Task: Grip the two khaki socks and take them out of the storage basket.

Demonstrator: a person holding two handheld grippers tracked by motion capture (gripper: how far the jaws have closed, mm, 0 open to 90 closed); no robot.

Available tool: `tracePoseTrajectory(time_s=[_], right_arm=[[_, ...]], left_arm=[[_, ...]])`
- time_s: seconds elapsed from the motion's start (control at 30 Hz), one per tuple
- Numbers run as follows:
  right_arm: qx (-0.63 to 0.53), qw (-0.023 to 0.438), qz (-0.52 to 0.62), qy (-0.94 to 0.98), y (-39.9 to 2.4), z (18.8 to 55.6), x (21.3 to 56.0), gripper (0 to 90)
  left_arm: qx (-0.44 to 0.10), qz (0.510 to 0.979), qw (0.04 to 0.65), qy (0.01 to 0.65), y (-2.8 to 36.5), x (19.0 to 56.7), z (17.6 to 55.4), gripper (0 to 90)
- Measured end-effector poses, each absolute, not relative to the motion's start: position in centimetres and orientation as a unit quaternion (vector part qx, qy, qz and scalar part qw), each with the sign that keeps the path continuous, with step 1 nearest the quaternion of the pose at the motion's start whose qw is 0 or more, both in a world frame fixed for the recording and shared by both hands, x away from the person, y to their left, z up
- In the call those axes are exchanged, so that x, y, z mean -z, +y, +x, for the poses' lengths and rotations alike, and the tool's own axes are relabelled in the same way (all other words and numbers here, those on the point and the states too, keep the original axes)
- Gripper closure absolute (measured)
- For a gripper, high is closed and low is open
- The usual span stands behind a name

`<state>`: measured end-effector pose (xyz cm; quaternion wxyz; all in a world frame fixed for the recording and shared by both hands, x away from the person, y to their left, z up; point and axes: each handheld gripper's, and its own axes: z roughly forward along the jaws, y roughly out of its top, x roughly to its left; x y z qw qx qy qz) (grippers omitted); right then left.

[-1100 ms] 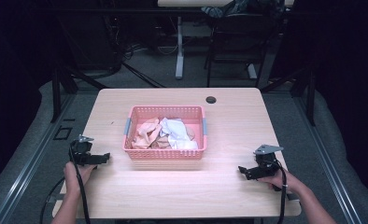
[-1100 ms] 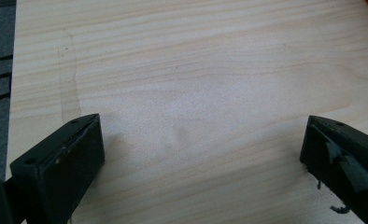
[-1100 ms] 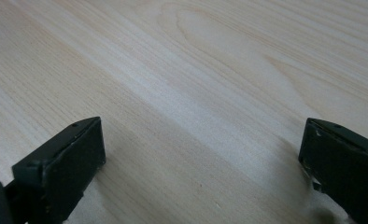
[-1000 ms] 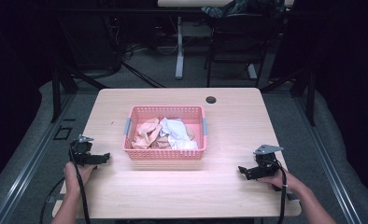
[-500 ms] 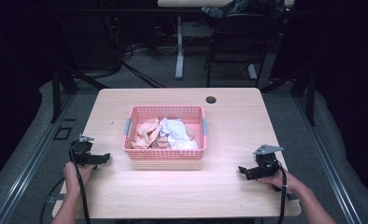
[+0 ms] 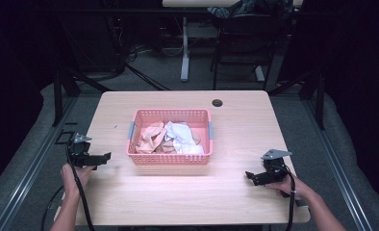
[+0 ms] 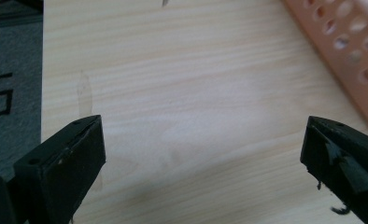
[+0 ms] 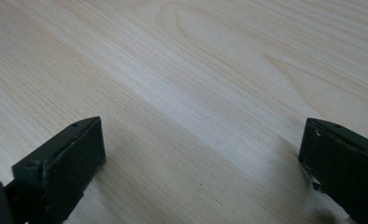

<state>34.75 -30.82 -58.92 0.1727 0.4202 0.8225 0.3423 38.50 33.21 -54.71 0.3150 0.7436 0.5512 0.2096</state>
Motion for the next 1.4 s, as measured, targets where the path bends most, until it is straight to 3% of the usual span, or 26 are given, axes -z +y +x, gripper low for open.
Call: tracePoseTrajectory(time_s=[0.23,0.5,0.73,0.9,1.27,1.4], right_arm=[[-0.343,0.171,0.42,0.823,-30.8,34.7,58.9,0.0],[-0.343,0.173,0.42,0.822,-30.8,34.8,58.9,0.0],[-0.342,0.173,0.421,0.823,-30.8,34.7,58.9,0.0],[-0.343,0.173,0.422,0.821,-30.8,34.7,58.9,0.0],[-0.342,0.175,0.424,0.82,-30.8,34.7,58.9,0.0],[-0.342,0.175,0.424,0.82,-30.8,34.7,58.9,0.0]], left_arm=[[-0.189,0.751,0.353,0.526,32.1,51.6,38.7,0.2],[-0.186,0.77,0.343,0.505,30.0,49.0,39.4,1.3],[-0.173,0.778,0.371,0.476,27.0,46.3,40.8,4.9],[-0.173,0.795,0.357,0.459,23.7,45.6,42.3,15.2],[-0.112,0.829,0.309,0.453,18.6,48.3,44.9,20.6],[-0.105,0.838,0.283,0.455,17.3,49.5,45.6,30.0]])
